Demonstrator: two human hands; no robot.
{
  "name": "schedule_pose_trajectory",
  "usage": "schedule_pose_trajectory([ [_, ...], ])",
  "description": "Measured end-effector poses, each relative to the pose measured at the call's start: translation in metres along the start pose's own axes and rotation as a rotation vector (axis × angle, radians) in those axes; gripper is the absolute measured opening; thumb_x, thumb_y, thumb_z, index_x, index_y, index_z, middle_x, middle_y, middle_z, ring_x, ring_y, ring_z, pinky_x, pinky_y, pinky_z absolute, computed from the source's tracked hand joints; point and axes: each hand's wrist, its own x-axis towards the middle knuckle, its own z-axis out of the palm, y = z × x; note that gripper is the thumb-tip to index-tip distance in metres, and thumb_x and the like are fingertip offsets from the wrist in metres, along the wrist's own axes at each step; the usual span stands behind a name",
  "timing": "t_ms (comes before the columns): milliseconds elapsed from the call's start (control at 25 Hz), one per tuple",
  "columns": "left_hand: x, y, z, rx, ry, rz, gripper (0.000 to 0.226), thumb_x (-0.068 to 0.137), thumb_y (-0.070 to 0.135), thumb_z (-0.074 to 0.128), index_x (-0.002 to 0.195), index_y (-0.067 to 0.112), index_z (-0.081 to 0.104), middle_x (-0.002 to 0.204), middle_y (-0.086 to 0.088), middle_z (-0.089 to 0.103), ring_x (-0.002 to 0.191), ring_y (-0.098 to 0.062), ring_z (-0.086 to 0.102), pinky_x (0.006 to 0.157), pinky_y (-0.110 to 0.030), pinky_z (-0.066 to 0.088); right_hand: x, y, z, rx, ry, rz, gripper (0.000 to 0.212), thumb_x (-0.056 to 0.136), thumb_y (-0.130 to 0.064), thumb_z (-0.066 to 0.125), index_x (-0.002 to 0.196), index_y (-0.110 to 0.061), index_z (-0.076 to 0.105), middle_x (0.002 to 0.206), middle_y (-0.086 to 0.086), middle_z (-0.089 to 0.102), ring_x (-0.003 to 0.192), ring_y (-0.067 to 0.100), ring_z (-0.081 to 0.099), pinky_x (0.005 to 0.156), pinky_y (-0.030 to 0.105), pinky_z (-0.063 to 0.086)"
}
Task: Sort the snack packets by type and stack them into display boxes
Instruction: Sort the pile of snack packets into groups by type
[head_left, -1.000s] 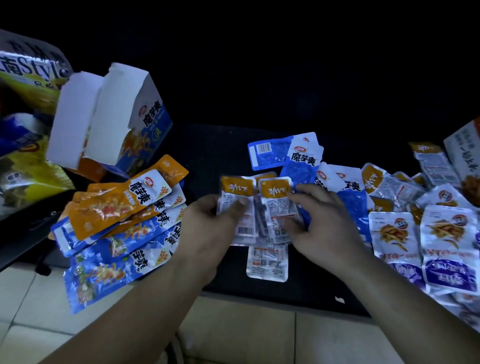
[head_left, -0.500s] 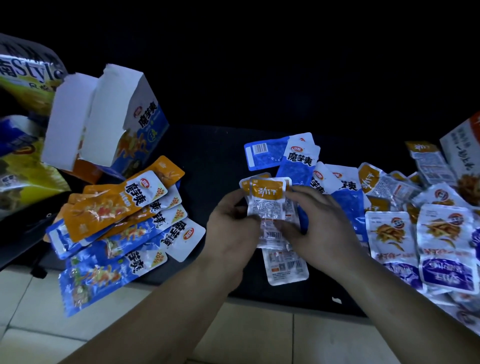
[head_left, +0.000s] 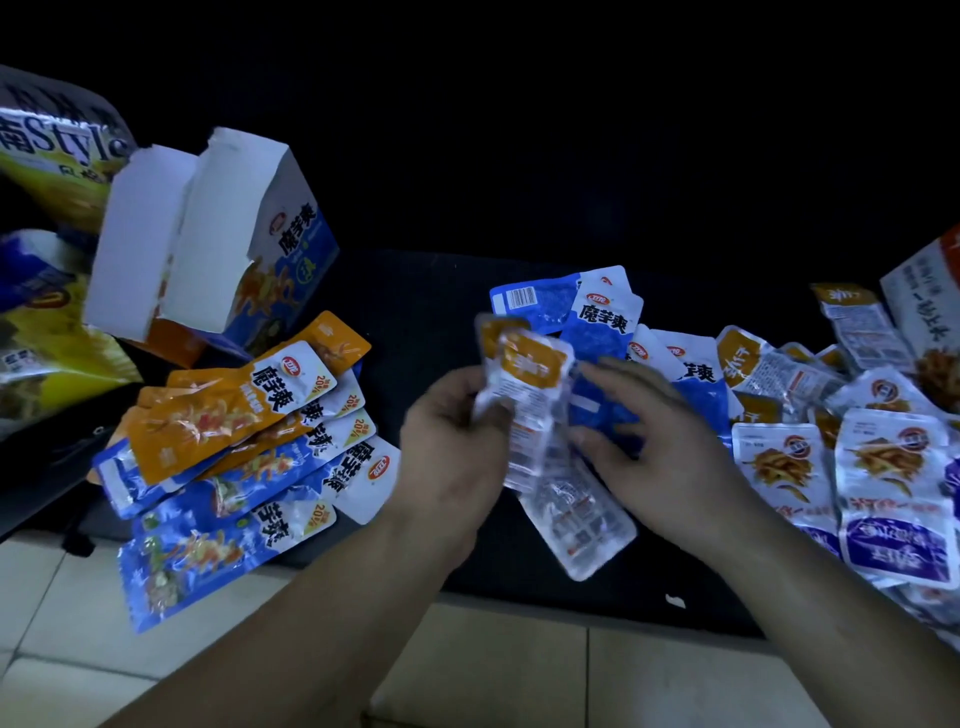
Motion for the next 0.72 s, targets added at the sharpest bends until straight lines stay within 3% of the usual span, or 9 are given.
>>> schedule_pose_trajectory([
  [80,-0.001,0.003,-0.022,-0.013,0.116,0.069,0.017,0.102,0.005,0.06,0.109,0.016,0.07,0.097,0.008,0.079,0.085,-0.009,0.076,0.064,-0.017,0.057,-0.008,-0.012,0.001,-0.099,0.163,-0.047,0.04,0.091,-0.031,0.072,0.129,-0.026,0.063,0.127,-0.013,0.051,0.108,0.013,0.06,0.083,0.041,0.058],
  [120,-0.003,0.004,-0.032,-0.019,0.161,0.083,0.014,0.101,0.007,0.062,0.108,0.016,0.07,0.095,0.009,0.079,0.084,-0.007,0.075,0.062,-0.016,0.056,-0.013,-0.017,0.004,-0.195,0.162,-0.039,0.041,0.089,-0.036,0.074,0.127,-0.027,0.061,0.122,-0.01,0.051,0.104,0.016,0.06,0.077,0.039,0.057],
  [240,-0.02,-0.003,-0.048,-0.018,0.178,0.024,0.006,0.1,0.012,0.065,0.104,0.015,0.069,0.089,0.007,0.079,0.08,-0.009,0.076,0.06,-0.021,0.057,-0.025,-0.032,0.016,-0.503,-0.136,0.11,0.074,0.08,-0.065,0.072,0.139,-0.033,0.041,0.131,-0.007,0.049,0.121,0.019,0.051,0.086,0.035,0.05],
  [320,-0.028,-0.011,-0.049,-0.001,0.149,-0.02,0.005,0.1,0.015,0.065,0.104,0.016,0.068,0.091,0.004,0.079,0.083,-0.014,0.076,0.066,-0.031,0.06,-0.03,-0.031,0.022,-0.602,-0.22,0.164,0.082,0.079,-0.07,0.07,0.145,-0.035,0.034,0.137,-0.008,0.052,0.128,0.021,0.049,0.091,0.036,0.048],
  [400,-0.03,-0.018,-0.051,-0.01,0.156,-0.033,0.005,0.101,0.016,0.064,0.104,0.017,0.068,0.092,0.003,0.079,0.084,-0.015,0.077,0.068,-0.032,0.059,-0.033,-0.03,0.022,-0.484,-0.167,0.176,0.069,0.083,-0.061,0.073,0.14,-0.036,0.043,0.127,-0.009,0.061,0.119,0.019,0.058,0.083,0.033,0.05],
  [520,-0.03,-0.016,-0.05,-0.062,0.123,-0.021,0.008,0.101,0.015,0.063,0.108,0.017,0.067,0.094,0.005,0.079,0.085,-0.012,0.076,0.062,-0.021,0.057,-0.034,-0.03,0.012,-0.08,0.046,0.256,0.012,0.095,-0.036,0.068,0.103,-0.03,0.061,0.086,-0.015,0.068,0.08,0.001,0.064,0.06,0.017,0.045],
  [560,-0.032,-0.015,-0.049,-0.065,0.087,-0.01,0.01,0.101,0.013,0.062,0.109,0.016,0.067,0.096,0.005,0.079,0.086,-0.013,0.076,0.063,-0.021,0.057,-0.032,-0.034,0.009,0.089,0.096,0.299,0.004,0.098,-0.034,0.064,0.097,-0.031,0.061,0.083,-0.021,0.068,0.077,-0.003,0.064,0.057,0.01,0.043],
  [640,-0.04,-0.012,-0.041,-0.066,-0.02,0.005,0.015,0.101,0.009,0.06,0.113,0.016,0.066,0.1,0.002,0.08,0.091,-0.017,0.077,0.069,-0.027,0.061,-0.03,-0.046,0.006,0.402,0.046,0.397,0.006,0.101,-0.038,0.059,0.105,-0.039,0.063,0.092,-0.041,0.065,0.087,-0.017,0.062,0.072,0.003,0.044],
  [720,-0.047,-0.01,-0.032,-0.093,-0.126,0.024,0.025,0.101,0.004,0.059,0.123,0.016,0.063,0.108,0.0,0.079,0.098,-0.018,0.076,0.078,-0.032,0.063,-0.028,-0.052,0.007,0.518,0.031,0.432,0.016,0.101,-0.04,0.06,0.116,-0.045,0.063,0.104,-0.035,0.069,0.1,-0.012,0.063,0.087,0.021,0.049],
])
